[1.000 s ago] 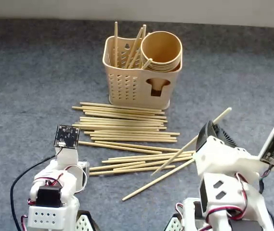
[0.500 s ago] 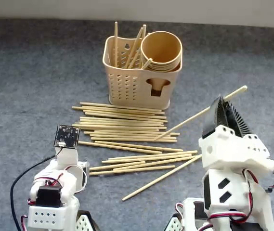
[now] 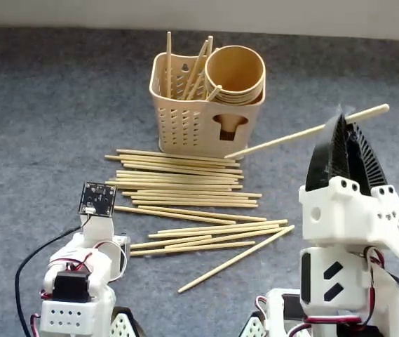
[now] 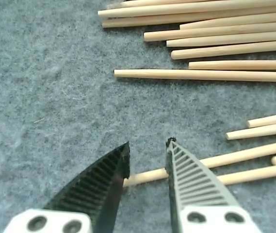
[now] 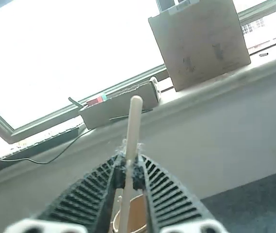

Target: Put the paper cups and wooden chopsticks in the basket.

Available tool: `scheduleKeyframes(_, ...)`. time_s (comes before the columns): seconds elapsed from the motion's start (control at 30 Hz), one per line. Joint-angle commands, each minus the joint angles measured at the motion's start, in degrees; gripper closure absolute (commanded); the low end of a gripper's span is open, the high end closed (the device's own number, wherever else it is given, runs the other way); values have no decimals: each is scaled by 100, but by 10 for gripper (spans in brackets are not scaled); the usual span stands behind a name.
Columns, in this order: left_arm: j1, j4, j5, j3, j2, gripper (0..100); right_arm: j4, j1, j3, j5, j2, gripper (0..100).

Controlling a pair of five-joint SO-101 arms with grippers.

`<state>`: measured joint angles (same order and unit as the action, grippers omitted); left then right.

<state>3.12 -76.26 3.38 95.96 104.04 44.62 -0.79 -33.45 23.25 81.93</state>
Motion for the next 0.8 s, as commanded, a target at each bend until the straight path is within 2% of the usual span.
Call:
scheduleKeyframes(0.0,31,-26,-35,119,22,864,-453,31,268,237,-22,994)
scheduleKeyframes(0.4,31,-26,-35,119,22,864,-1965,31,215,308,-84,994)
scheduleKeyframes(0.6,31,-26,-35,119,22,864,-2527,-4,268,316,-822,994)
scheduleKeyframes(0.77,31,-26,-35,119,22,864,-2677,-664,277,440,-1437,994)
